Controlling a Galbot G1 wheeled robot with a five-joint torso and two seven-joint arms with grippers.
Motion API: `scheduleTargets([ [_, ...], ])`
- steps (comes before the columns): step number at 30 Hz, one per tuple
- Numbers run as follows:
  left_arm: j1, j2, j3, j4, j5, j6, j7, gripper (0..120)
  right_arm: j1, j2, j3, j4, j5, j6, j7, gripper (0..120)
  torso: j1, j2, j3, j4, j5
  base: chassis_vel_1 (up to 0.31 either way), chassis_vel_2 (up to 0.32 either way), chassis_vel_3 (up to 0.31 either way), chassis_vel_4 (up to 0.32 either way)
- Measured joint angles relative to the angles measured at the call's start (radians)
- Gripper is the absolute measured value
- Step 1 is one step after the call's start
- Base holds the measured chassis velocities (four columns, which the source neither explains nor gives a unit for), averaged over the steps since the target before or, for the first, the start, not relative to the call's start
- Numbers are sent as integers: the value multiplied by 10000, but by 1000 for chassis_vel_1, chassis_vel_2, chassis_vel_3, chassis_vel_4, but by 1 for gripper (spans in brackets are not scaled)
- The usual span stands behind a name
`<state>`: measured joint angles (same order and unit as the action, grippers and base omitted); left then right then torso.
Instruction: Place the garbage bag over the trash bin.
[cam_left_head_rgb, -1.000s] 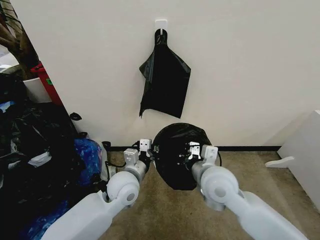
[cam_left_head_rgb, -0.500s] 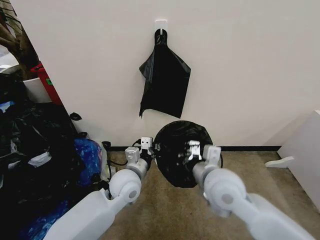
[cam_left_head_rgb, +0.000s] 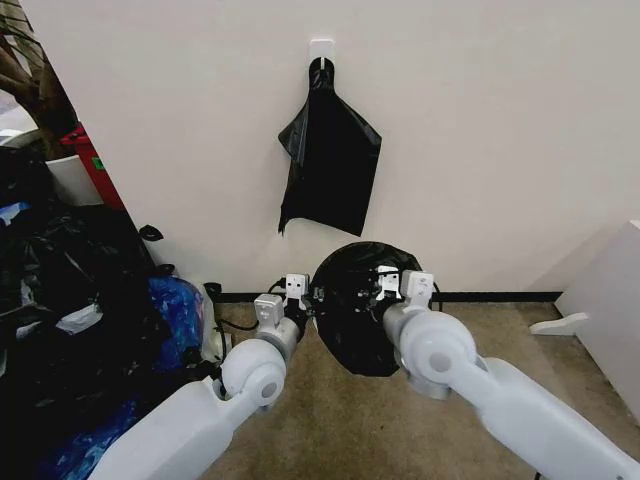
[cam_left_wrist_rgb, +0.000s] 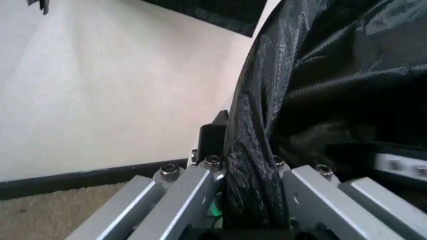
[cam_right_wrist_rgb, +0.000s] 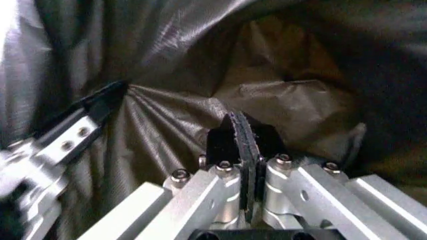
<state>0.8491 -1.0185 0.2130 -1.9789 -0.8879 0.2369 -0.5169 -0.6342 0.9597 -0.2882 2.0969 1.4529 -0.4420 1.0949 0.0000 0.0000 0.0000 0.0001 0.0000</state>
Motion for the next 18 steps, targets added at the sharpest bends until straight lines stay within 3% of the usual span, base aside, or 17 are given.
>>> scheduleTargets([
  [8,15,-23,-81,-180,84,-39,10,1,637,534,-682,-908,246,316,801,0,0,0,0,0,-1,0,0,0,0],
  [18,247,68,-355,-446,65,-49,103,1,550,951,-579,-1621,217,385,698,0,0,0,0,-1,0,0,0,0,0],
])
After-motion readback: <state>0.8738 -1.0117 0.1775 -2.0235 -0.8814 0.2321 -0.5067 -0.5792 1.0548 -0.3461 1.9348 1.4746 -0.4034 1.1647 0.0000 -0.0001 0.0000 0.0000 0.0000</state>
